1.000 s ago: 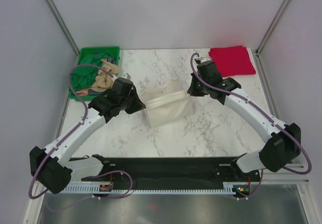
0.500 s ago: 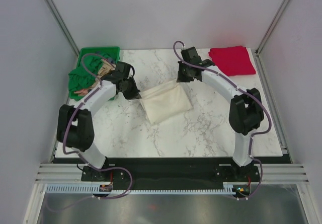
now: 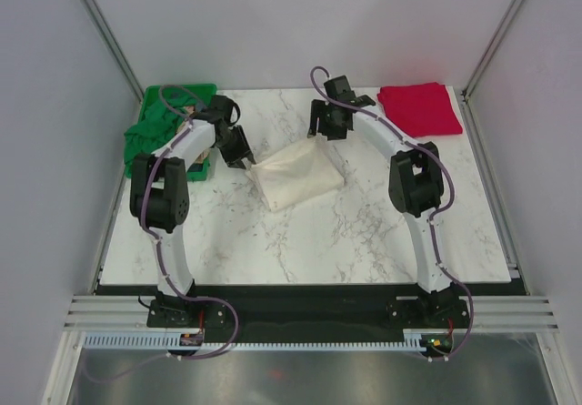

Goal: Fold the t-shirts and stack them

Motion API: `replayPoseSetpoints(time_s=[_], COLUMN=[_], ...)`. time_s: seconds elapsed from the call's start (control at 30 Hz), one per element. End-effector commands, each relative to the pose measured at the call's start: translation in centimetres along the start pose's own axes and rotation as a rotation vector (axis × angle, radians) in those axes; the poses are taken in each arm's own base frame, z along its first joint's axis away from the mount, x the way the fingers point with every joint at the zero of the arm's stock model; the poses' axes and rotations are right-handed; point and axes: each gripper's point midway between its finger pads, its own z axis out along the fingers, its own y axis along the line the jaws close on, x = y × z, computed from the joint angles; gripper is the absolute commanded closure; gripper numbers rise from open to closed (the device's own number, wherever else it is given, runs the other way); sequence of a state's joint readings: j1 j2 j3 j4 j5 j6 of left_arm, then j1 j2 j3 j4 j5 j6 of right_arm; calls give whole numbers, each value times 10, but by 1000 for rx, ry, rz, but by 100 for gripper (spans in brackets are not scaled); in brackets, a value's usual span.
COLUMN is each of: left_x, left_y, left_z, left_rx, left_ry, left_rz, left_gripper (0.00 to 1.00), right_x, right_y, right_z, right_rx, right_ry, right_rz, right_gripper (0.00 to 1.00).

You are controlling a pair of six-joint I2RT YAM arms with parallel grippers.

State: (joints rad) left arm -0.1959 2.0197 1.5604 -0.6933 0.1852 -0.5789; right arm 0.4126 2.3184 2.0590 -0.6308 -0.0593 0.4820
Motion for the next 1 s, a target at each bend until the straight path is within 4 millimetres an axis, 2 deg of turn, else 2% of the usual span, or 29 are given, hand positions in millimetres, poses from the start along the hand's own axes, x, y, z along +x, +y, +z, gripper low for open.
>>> replayPoseSetpoints(time_s=[0.0,0.03,0.07,0.1,0.13,0.17,0.2,0.23,0.27,0.3,0.33,0.37,0.4,0.43,0.47,0.5,0.53,0.57,0.6,0.63,0.67,0.7,0.77,0.8,0.87,0.9,0.93,0.97], left_x=[-15,-28,-29,-41,-46,-49,-47,-38,-33,-17,-8,2,25,36,47,66,79,96,111,109,117,131,135,144,149,152,154,155], left_y=[-6,-18,-23,-36,-35,-39,-42,-47,-55,-59,-64,-72,-82,-88,-95,-101,-107,-101,-108,-119,-117,-103,-90,-70,-53,-34,-20,-9], left_z=[-23,-39,-48,-65,-75,-91,-103,-106,-122,-119,-119,-125,-114,-110,-111,-97,-93,-80,-74,-67,-58,-39,-18,3,22,33,43,47], left_rx=[8,34,35,50,15,5,-4,-20,-6,-36,-34,-10,16,35,67,94,130,138,190,251,259,235,199,139,102,52,10,-15], left_ry=[-17,-59,-62,-106,-140,-178,-197,-210,-242,-241,-241,-250,-219,-207,-203,-187,-164,-134,-98,-124,-104,-58,-58,-30,-9,5,19,24], left_rz=[50,70,87,115,126,138,141,159,167,191,202,207,236,242,236,257,263,253,262,264,254,252,240,237,245,240,240,233], left_gripper=[54,50,42,39,38,37,37,37,37,37,37,39,39,41,42,43,44,44,45,46,46,47,49,49,51,52,53,54], right_x=[-42,-53,-57,-72,-67,-70,-67,-50,-51,-52,-13,-10,-1,32,38,48,68,79,91,98,104,119,130,150,164,178,195,203], right_y=[-2,-6,-6,-6,-9,-6,-5,-6,2,12,10,20,30,39,52,61,72,72,69,66,64,53,29,10,-20,-30,-42,-47], right_z=[-20,-29,-36,-58,-64,-73,-80,-95,-102,-128,-115,-118,-128,-121,-123,-125,-125,-119,-112,-105,-98,-81,-58,-40,-22,-15,-13,-13], right_rx=[-27,-16,-11,2,15,2,-16,-28,-71,-120,-147,-197,-250,-316,-389,-446,-550,-576,-585,-586,-583,-554,-479,-421,-314,-282,-248,-231], right_ry=[-80,-106,-122,-176,-170,-197,-203,-190,-232,-278,-199,-223,-218,-138,-140,-116,-72,-38,-12,8,18,58,77,118,126,152,181,191], right_rz=[-8,-4,-8,-11,-12,-16,-16,-12,1,1,-1,-3,6,-3,-10,-2,-12,2,18,20,21,34,63,84,96,104,119,130], right_gripper=[24,21,20,18,18,18,18,18,18,18,18,20,22,24,30,32,35,40,43,45,50,51,56,57,61,62,64,65])
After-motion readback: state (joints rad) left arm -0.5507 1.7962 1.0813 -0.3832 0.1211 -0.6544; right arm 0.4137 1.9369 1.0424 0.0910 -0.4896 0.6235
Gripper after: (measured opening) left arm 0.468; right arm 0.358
